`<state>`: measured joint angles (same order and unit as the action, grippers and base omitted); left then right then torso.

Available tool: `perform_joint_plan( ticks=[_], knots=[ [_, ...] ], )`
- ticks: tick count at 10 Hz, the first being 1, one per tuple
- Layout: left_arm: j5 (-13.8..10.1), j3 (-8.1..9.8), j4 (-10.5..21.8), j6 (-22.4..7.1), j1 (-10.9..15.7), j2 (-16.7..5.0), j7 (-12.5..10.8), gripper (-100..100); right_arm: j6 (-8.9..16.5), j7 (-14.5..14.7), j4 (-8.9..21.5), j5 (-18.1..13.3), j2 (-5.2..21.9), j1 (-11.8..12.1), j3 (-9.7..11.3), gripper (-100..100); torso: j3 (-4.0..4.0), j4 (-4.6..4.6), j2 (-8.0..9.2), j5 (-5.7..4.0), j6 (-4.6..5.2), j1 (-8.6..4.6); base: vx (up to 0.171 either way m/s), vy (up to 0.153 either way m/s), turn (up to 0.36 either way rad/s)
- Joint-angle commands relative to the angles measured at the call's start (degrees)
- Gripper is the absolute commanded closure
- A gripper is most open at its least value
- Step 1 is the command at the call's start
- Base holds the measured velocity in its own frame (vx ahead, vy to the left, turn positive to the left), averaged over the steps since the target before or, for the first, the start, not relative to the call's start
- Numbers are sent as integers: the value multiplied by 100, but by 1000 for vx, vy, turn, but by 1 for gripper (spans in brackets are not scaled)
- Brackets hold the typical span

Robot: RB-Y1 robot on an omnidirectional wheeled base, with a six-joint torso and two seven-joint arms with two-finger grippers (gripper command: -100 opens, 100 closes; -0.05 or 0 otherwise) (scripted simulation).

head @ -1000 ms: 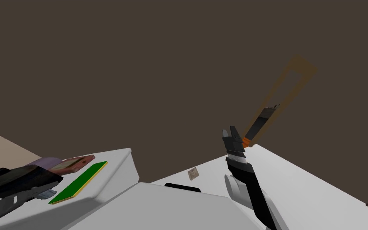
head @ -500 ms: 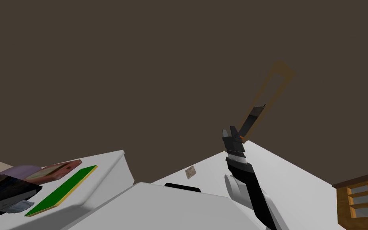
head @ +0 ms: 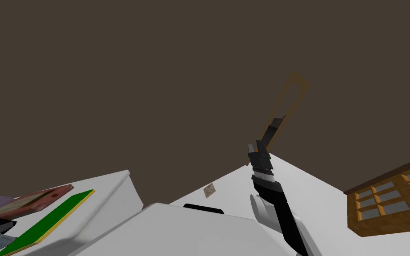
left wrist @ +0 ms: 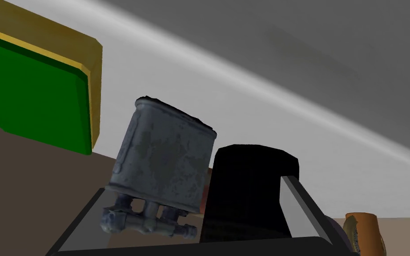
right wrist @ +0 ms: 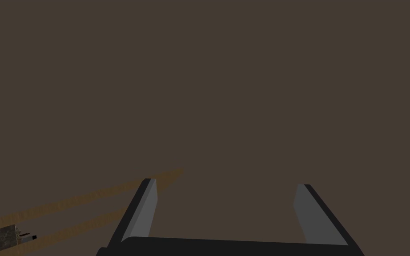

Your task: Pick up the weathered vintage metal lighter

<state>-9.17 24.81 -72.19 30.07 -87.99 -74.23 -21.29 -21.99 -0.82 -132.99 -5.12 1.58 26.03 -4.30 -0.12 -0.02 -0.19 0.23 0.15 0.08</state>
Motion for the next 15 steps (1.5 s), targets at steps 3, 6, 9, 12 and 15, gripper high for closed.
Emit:
perform_joint_plan(
  ticks=[3,6,9,12,15],
  knots=[
    [14,-333,626,527,274,-93,-180,-100,0,0,0,0,-1,0,1,0,-2,-1,-4,-8,3,-37,-4,-99,-183],
    [14,-333,1017,527,274,-93,-180,-100,0,0,0,0,0,0,0,0,0,0,0,0,1,2,-3,3,6],
    [12,-349,983,540,300,-126,-202,100,0,0,0,0,0,0,0,0,1,0,3,1,-4,8,0,1,4],
    [11,-352,994,527,294,-121,-204,100,0,0,0,0,0,0,0,0,1,2,1,2,4,5,0,0,0],
    [2,-39,521,121,46,-13,1,100,0,0,0,0,1,2,-2,0,3,1,5,0,-21,37,15,86,182]
  ],
)
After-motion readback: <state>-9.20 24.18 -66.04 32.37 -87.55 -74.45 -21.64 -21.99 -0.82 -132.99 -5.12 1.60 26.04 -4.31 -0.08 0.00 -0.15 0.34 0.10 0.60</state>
